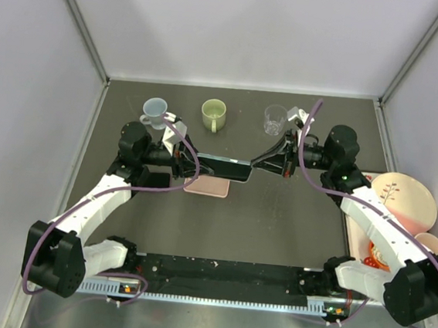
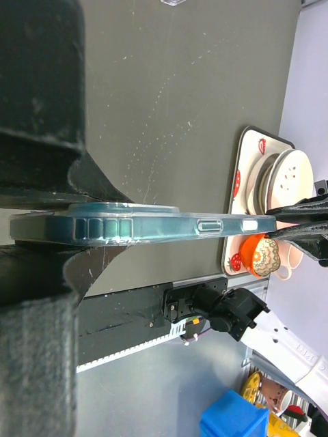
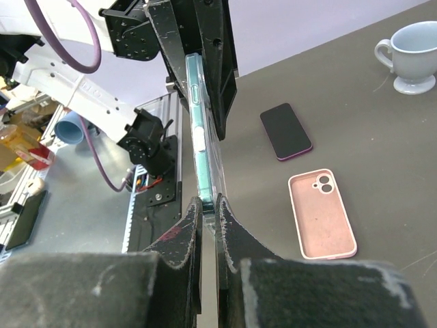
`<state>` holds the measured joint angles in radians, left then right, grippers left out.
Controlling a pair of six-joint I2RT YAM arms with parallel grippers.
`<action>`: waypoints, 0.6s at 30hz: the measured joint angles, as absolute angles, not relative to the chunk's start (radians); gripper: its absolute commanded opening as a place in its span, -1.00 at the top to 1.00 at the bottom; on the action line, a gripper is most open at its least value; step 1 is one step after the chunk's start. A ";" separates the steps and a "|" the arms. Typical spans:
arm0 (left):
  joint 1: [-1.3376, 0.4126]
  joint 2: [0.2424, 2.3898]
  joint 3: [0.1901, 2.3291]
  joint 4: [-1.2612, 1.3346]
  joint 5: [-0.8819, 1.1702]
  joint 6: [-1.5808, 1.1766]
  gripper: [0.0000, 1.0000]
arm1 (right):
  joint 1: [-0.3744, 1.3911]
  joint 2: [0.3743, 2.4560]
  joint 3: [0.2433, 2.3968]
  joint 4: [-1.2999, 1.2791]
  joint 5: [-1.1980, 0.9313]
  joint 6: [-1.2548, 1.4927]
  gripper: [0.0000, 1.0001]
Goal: Take the phone out of the phone case
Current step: Remove the phone case from the phone.
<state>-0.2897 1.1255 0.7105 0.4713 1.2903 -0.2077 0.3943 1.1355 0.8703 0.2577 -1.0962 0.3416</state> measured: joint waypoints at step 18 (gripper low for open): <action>-0.290 1.126 0.709 0.471 1.285 -0.207 1.00 | 0.367 1.163 0.870 0.307 -1.091 0.402 -0.10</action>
<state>-0.2897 1.1259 0.7086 0.4709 1.2854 -0.2070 0.3672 1.1633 0.8703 0.3065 -1.0908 0.4015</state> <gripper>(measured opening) 0.205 0.521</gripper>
